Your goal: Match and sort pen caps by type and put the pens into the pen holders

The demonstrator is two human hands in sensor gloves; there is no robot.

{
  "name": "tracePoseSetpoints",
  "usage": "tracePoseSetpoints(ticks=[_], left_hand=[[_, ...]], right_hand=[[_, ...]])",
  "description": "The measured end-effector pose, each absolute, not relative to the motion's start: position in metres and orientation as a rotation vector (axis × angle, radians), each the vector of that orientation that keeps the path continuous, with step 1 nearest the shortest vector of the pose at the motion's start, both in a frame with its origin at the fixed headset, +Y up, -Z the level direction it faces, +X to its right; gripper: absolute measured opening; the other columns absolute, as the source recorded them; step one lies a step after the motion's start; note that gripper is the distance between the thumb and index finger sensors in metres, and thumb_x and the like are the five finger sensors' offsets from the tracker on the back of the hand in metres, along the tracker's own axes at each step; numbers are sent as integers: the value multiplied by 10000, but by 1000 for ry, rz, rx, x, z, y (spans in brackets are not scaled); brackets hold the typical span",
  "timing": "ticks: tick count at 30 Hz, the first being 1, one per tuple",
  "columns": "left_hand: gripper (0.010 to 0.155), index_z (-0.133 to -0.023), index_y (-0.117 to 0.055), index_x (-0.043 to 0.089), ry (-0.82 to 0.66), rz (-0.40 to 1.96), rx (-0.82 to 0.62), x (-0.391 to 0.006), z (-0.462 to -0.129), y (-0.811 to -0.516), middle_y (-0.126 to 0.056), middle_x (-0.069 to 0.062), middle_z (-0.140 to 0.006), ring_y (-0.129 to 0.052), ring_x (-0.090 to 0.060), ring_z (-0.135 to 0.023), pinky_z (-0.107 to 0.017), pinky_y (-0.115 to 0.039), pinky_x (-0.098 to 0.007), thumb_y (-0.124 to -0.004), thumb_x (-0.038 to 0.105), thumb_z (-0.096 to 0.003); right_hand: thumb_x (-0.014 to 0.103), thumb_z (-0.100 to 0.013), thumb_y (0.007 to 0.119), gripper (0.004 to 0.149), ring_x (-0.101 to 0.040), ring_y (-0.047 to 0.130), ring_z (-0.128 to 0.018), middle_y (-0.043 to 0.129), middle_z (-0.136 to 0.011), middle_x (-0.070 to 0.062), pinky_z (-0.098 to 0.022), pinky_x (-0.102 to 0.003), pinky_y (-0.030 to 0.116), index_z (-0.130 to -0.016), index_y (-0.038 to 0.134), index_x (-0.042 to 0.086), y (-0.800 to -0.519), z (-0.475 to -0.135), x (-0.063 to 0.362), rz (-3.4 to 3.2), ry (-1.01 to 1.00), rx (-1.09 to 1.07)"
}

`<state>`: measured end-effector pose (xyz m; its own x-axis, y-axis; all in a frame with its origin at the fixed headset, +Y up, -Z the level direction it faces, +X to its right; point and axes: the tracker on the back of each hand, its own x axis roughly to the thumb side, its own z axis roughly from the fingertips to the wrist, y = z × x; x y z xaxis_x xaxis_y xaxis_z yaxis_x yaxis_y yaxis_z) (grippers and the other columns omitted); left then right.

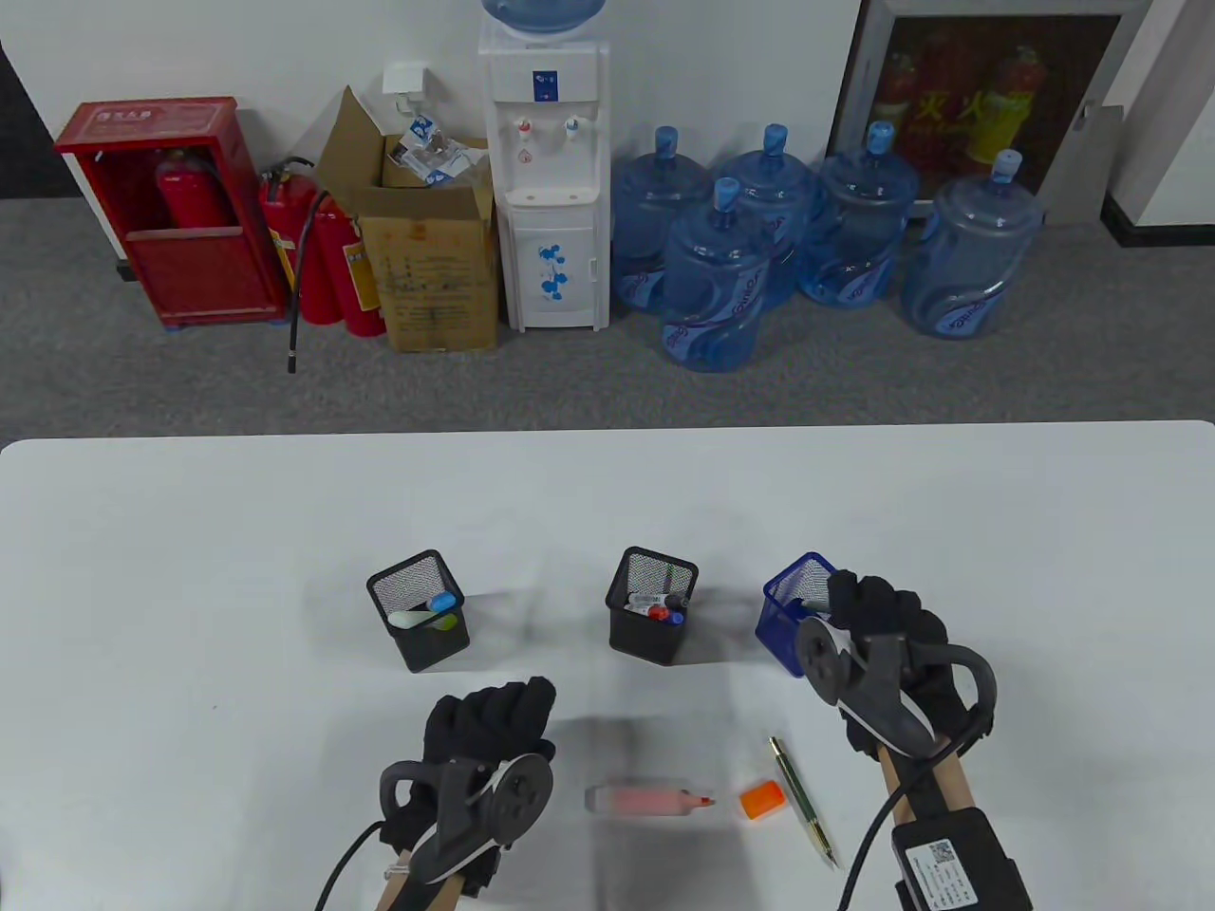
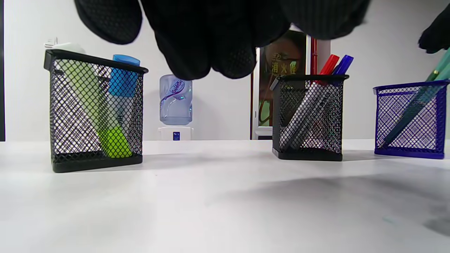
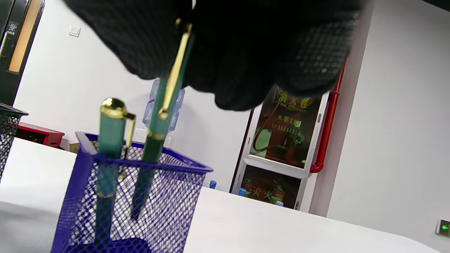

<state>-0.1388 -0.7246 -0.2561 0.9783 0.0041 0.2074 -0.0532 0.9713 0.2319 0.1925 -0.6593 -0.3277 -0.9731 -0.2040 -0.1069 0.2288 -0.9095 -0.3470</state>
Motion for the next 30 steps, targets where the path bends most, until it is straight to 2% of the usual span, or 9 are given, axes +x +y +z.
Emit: tracePoseSetpoints(ticks=[2,7,10,13,16,19,25,28,30], left_hand=[[662,-1047,-576,340,-207,26,240,-139,-256,-725,-812,7,-1040,-882,-293,-905,-740,-634,-620,-683,460,-406],[655,-1043,-586,340,-201,26,235,-140,-257,-725,-817,7,-1036,-886,-293,-901,-737,-635,-622,-682,460,-406],[656,-1043,-587,339,-196,23,230,-141,-257,-725,-819,6,-1034,-887,-294,-899,-737,-636,-622,-682,461,-406],[652,-1040,-592,343,-194,20,227,-141,-257,-725,-821,7,-1033,-890,-293,-898,-737,-637,-621,-682,461,-406],[651,-1040,-594,343,-192,15,218,-140,-257,-726,-825,7,-1030,-891,-294,-895,-736,-637,-622,-683,461,-405],[649,-1037,-598,343,-196,2,204,-139,-257,-728,-830,9,-1027,-895,-292,-893,-735,-639,-623,-684,461,-404],[641,-1030,-613,344,-190,22,222,-141,-257,-724,-847,16,-1012,-909,-285,-879,-734,-641,-621,-684,461,-404],[641,-1030,-614,343,-189,23,217,-142,-257,-724,-848,16,-1011,-909,-286,-879,-735,-640,-621,-684,462,-404],[640,-1029,-618,342,-190,18,215,-141,-257,-725,-853,16,-1007,-912,-284,-877,-732,-643,-622,-684,462,-404]], right_hand=[[439,-412,746,589,-231,1011,-695,893,-908,-22,-510,-430,928,-967,743,241,-658,-326,194,-2904,519,107],[461,-407,753,600,-239,982,-727,877,-915,-22,-524,-437,907,-963,742,236,-649,-315,202,-2886,626,112],[478,-391,778,540,-178,1019,-581,949,-774,19,-461,-394,928,-874,820,239,-645,-304,206,-2905,736,95],[492,-371,805,449,-122,1046,-405,1017,-597,57,-355,-351,955,-739,912,257,-651,-296,206,-2960,705,47],[498,-354,821,450,-116,1057,-380,1032,-575,59,-336,-350,961,-719,931,260,-673,-293,200,-2986,501,-15],[517,-330,825,548,-129,1072,-482,1021,-684,53,-405,-380,954,-809,889,259,-705,-300,195,-2908,145,-52],[520,-327,822,581,-134,1076,-515,1021,-707,51,-436,-395,947,-836,877,245,-722,-305,187,-2965,-57,-88],[545,-318,813,687,-146,1070,-546,1007,-749,30,-451,-404,942,-909,821,196,-726,-304,174,-2936,-104,-124],[542,-323,815,683,-145,1069,-544,1007,-746,32,-450,-403,943,-909,820,193,-730,-305,165,-2911,-191,-133]])
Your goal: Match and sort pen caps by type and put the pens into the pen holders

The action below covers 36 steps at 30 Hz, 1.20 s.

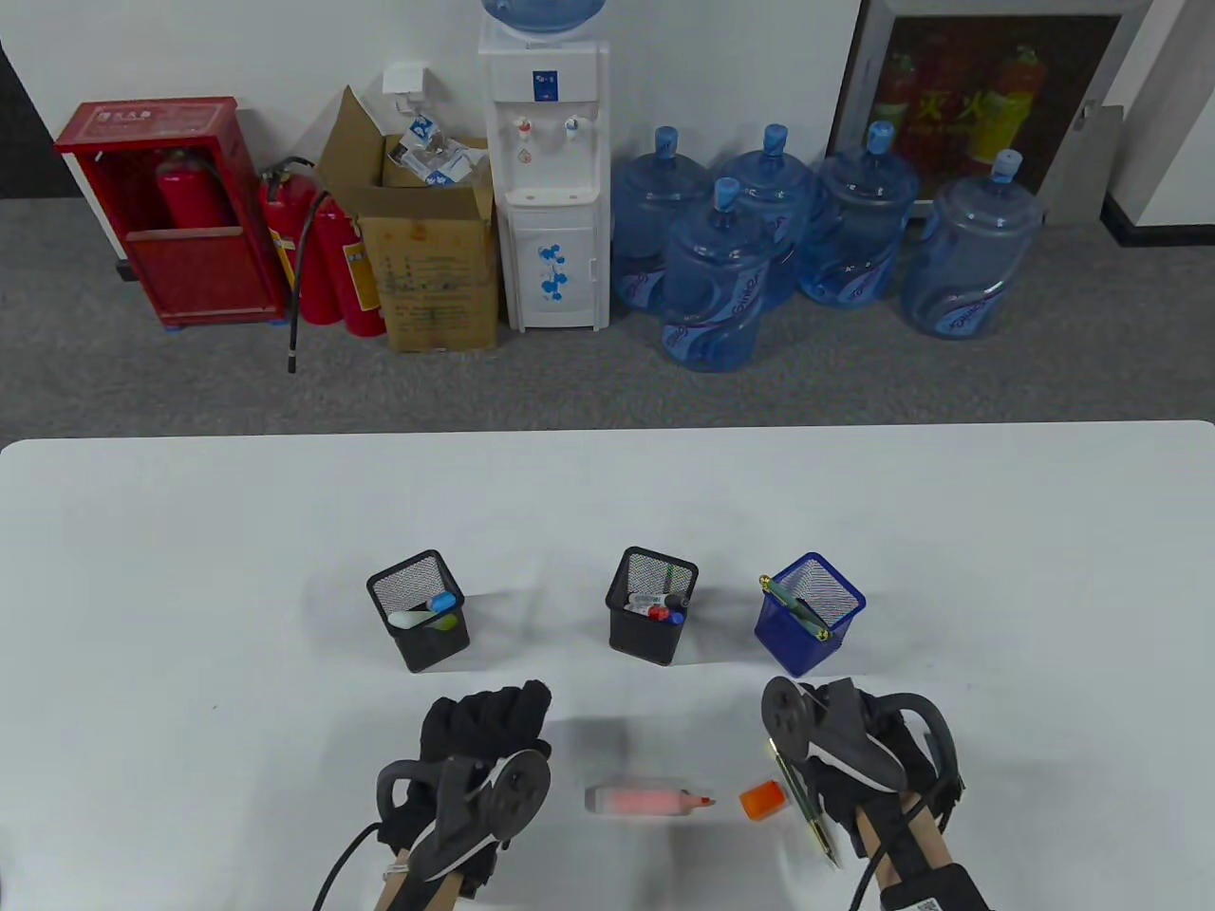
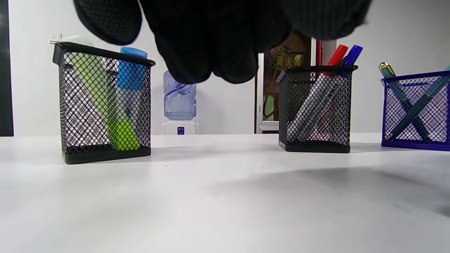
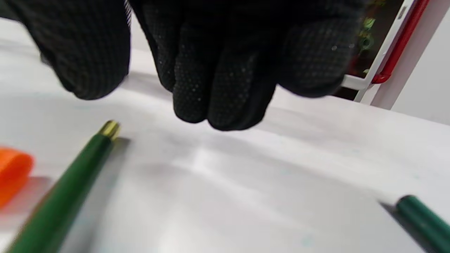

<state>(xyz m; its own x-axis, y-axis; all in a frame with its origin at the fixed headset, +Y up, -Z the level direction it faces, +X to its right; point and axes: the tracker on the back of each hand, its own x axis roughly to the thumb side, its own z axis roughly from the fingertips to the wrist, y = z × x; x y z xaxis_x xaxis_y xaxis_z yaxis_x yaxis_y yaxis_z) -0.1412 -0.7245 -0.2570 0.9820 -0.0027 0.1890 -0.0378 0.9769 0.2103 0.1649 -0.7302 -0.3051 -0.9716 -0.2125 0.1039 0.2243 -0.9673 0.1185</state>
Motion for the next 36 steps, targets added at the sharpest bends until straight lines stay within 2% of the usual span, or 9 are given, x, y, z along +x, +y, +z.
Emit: tracePoseSetpoints(ticks=[6,13,20,24,29,33,36], left_hand=[[628,-1019,-637,348,-199,8,220,-138,-256,-722,-872,20,-992,-925,-282,-864,-732,-646,-618,-686,463,-404],[628,-1019,-639,349,-202,4,219,-138,-256,-722,-872,23,-992,-924,-280,-865,-733,-645,-617,-686,464,-404],[629,-1018,-639,350,-216,-4,215,-135,-255,-723,-874,26,-991,-927,-275,-864,-732,-648,-616,-695,465,-402],[628,-1016,-641,353,-233,30,211,-129,-253,-722,-882,31,-984,-934,-269,-857,-731,-654,-611,-706,462,-400],[643,-1020,-633,349,-239,130,198,-124,-251,-718,-892,44,-975,-952,-249,-844,-728,-670,-597,-726,459,-393],[731,-1063,-533,310,-235,300,177,-127,-252,-715,-899,51,-974,-968,-229,-834,-726,-685,-583,-750,459,-381],[789,-1078,-420,350,-247,430,195,-129,-250,-711,-863,68,-1018,-922,-233,-892,-745,-652,-590,-760,470,-376]], right_hand=[[522,-329,828,655,-134,1068,-506,1013,-713,39,-418,-383,947,-894,829,190,-744,-306,150,-2828,-274,-139],[431,-324,892,599,-122,1081,-464,1028,-673,31,-372,-368,962,-861,855,166,-751,-304,144,-2806,-191,-116],[390,-340,893,573,-172,1065,-513,1033,-721,20,-440,-400,942,-861,853,156,-752,-301,134,-2737,-126,-168],[381,-358,869,552,-199,1030,-562,1024,-771,27,-522,-443,883,-879,840,199,-734,-298,126,-2799,70,-246],[338,-373,801,519,-209,965,-678,972,-829,83,-640,-505,772,-891,806,296,-704,-268,86,-2825,512,-572],[325,-371,796,508,-205,956,-686,973,-823,93,-650,-514,759,-878,808,307,-702,-245,47,-2731,698,-763],[321,-359,812,518,-203,967,-669,983,-808,85,-638,-514,771,-875,815,271,-706,-235,23,-2671,766,-836]])
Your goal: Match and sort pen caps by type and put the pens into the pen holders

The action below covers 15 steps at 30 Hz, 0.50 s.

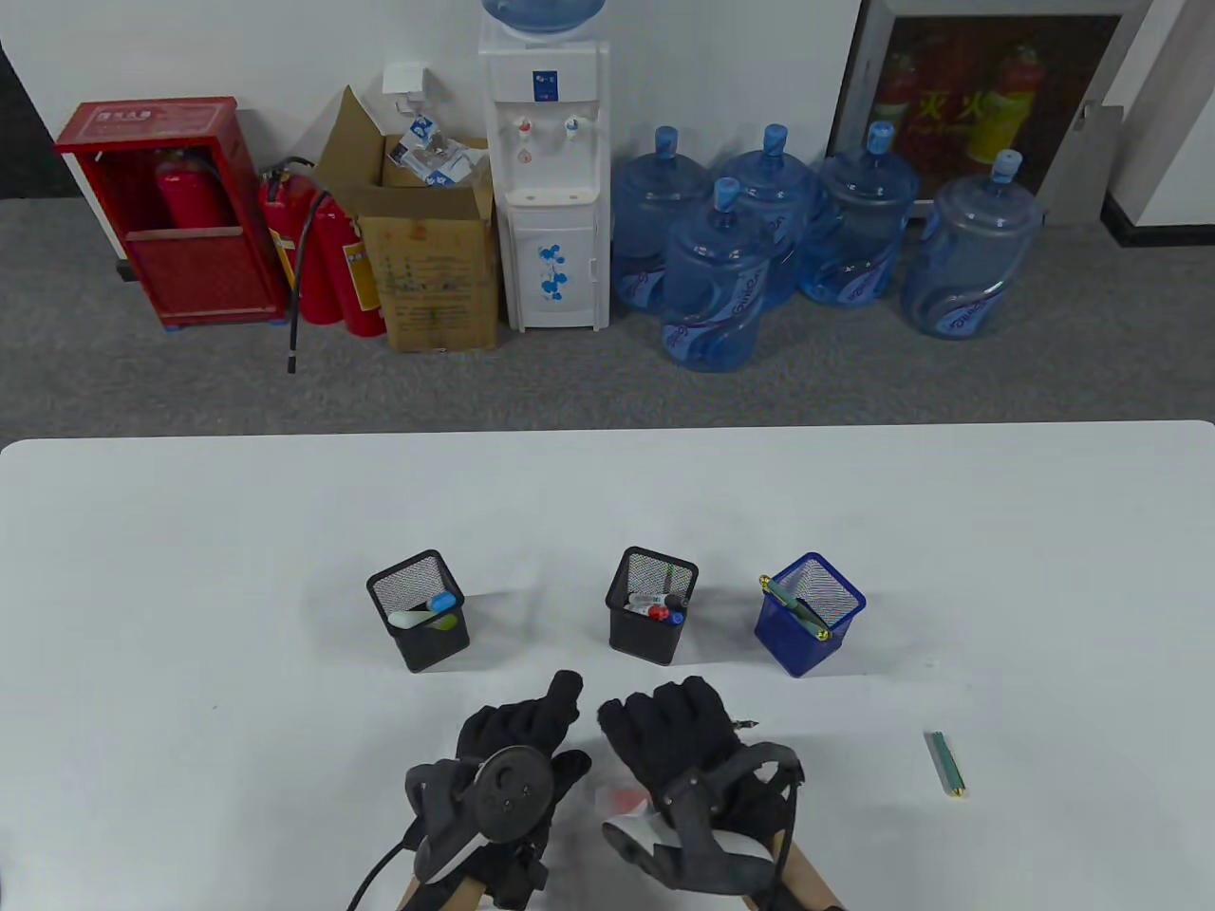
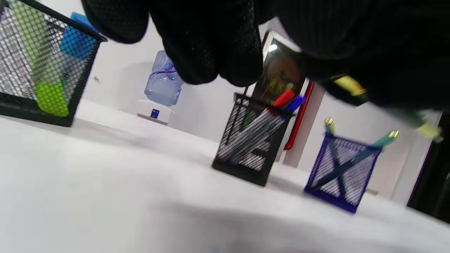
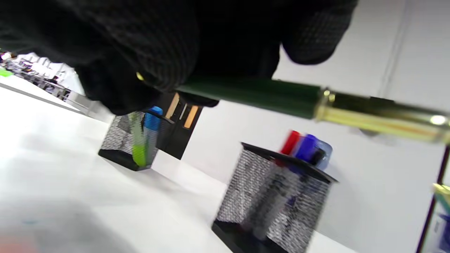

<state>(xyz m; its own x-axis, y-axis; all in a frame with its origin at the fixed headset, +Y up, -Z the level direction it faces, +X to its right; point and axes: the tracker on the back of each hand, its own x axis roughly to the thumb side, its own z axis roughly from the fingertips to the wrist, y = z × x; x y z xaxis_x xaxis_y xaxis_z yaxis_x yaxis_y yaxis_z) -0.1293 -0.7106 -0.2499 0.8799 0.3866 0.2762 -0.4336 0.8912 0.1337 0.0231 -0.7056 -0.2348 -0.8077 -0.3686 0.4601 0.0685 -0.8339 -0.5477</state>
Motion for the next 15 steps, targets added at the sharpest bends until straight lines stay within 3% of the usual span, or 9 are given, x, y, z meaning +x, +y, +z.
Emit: tracePoseSetpoints(ticks=[9,11,15], left_hand=[[729,-1061,-513,304,-228,586,73,-132,-257,-720,-992,81,-852,-1023,-202,-733,-709,-698,-587,-799,389,-396],[691,-1041,-557,322,-223,629,112,-134,-258,-723,-1018,91,-801,-1037,-191,-687,-701,-711,-573,-799,372,-396],[668,-1035,-578,331,-219,767,45,-140,-260,-725,-1019,61,-801,-1027,-210,-675,-706,-693,-586,-801,356,-406]], right_hand=[[343,-336,839,536,-180,988,-621,993,-775,76,-612,-497,801,-856,811,214,-705,-234,11,-2713,829,-894],[343,-337,837,531,-175,992,-615,996,-771,75,-611,-494,807,-848,815,201,-704,-233,10,-2701,835,-911],[348,-339,838,537,-167,993,-615,994,-773,76,-615,-493,809,-855,808,202,-704,-232,12,-2724,848,-926]])
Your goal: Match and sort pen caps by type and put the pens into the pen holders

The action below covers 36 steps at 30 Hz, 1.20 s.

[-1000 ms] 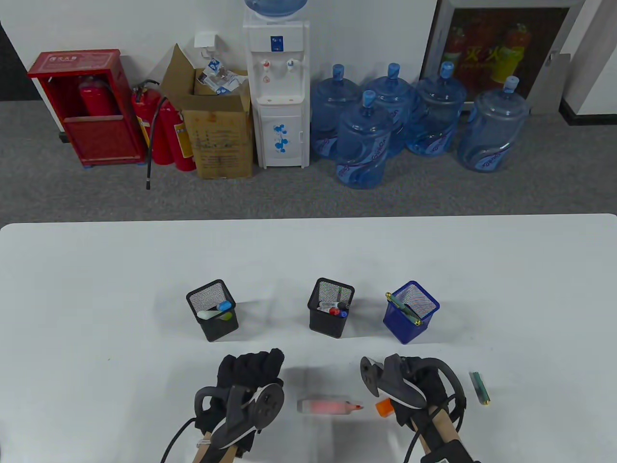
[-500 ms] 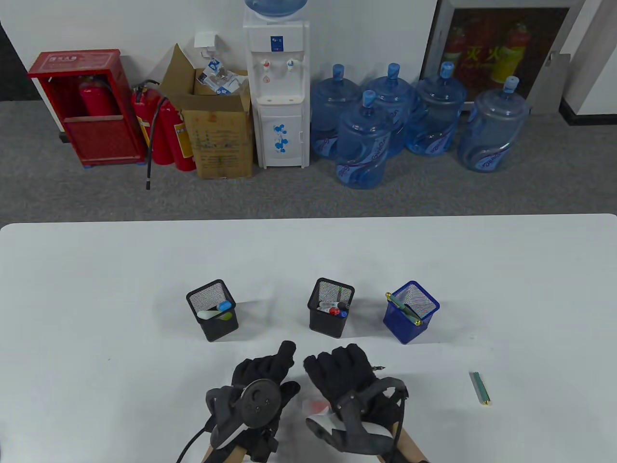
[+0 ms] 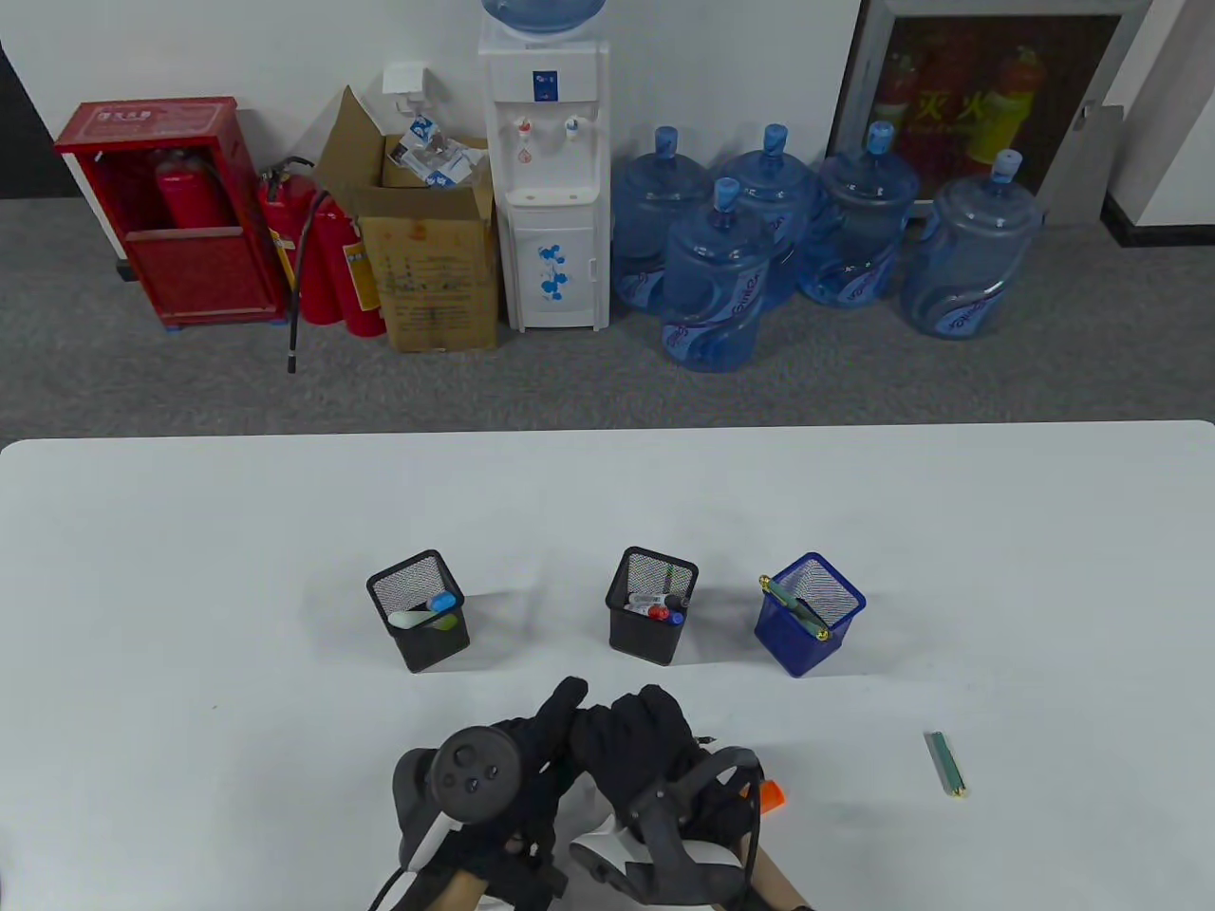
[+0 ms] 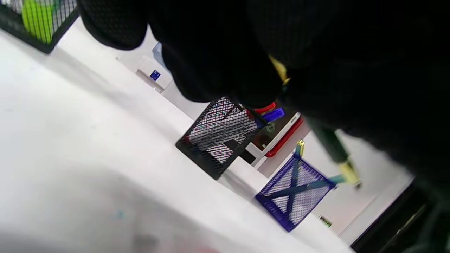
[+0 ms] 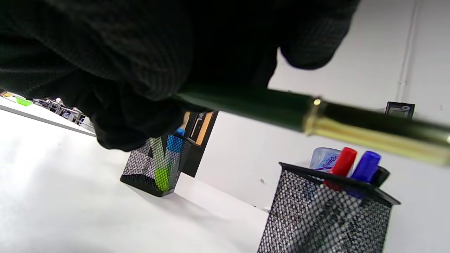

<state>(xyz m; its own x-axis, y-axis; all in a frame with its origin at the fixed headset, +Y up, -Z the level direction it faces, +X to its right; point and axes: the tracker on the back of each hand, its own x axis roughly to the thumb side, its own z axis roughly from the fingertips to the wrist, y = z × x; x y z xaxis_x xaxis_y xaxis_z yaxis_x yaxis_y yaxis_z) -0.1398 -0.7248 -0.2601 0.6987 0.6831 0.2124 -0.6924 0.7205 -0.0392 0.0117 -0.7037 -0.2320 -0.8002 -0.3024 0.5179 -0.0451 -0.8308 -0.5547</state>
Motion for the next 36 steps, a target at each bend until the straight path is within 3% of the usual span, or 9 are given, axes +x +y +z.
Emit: tracePoseSetpoints(ticks=[5,8,11,14,21,26,31,36], left_hand=[[632,-1005,-595,413,-207,717,95,-142,-261,-724,-1023,79,-785,-1016,-206,-665,-705,-699,-581,-795,334,-410],[622,-996,-595,435,-195,701,144,-147,-261,-720,-1015,81,-787,-1007,-209,-669,-703,-696,-584,-786,328,-413],[603,-987,-619,430,-172,706,169,-154,-261,-719,-1005,68,-794,-994,-226,-676,-702,-685,-595,-781,314,-418],[584,-979,-646,422,-163,661,199,-157,-261,-718,-1000,59,-798,-987,-237,-679,-697,-685,-596,-774,304,-422],[538,-940,-715,444,-172,653,201,-156,-261,-719,-995,79,-804,-987,-224,-688,-702,-690,-591,-760,307,-422],[528,-933,-725,440,-150,694,207,-163,-262,-721,-997,74,-802,-988,-230,-683,-701,-688,-596,-758,302,-424],[529,-937,-727,431,-153,681,211,-164,-262,-722,-997,75,-799,-989,-228,-680,-702,-686,-597,-757,304,-425],[535,-943,-714,434,-150,656,213,-163,-263,-724,-998,78,-800,-992,-225,-678,-703,-688,-596,-757,309,-425]], right_hand=[[390,-346,844,561,-154,976,-686,968,-798,88,-639,-487,793,-879,783,228,-705,-235,15,-2753,842,-906],[496,-335,800,642,-178,941,-756,930,-860,78,-658,-500,770,-923,750,243,-702,-240,28,-2760,803,-869],[529,-347,753,592,-161,962,-718,961,-806,98,-653,-490,781,-878,795,269,-698,-250,55,-2824,768,-779],[455,-390,730,480,-142,978,-691,981,-765,126,-642,-470,800,-836,825,305,-697,-267,96,-2872,717,-580],[493,-350,793,531,-156,989,-672,983,-778,109,-622,-473,819,-838,842,290,-709,-295,208,-2874,373,-60],[549,-296,832,724,-206,975,-712,955,-853,40,-615,-499,823,-950,767,246,-718,-300,262,-2807,118,221],[586,-288,832,797,-213,994,-664,976,-818,23,-577,-488,857,-982,747,203,-730,-302,289,-2741,-196,444],[580,-289,852,793,-194,1023,-603,1006,-761,33,-508,-453,909,-975,761,192,-746,-307,297,-2748,-333,541]])
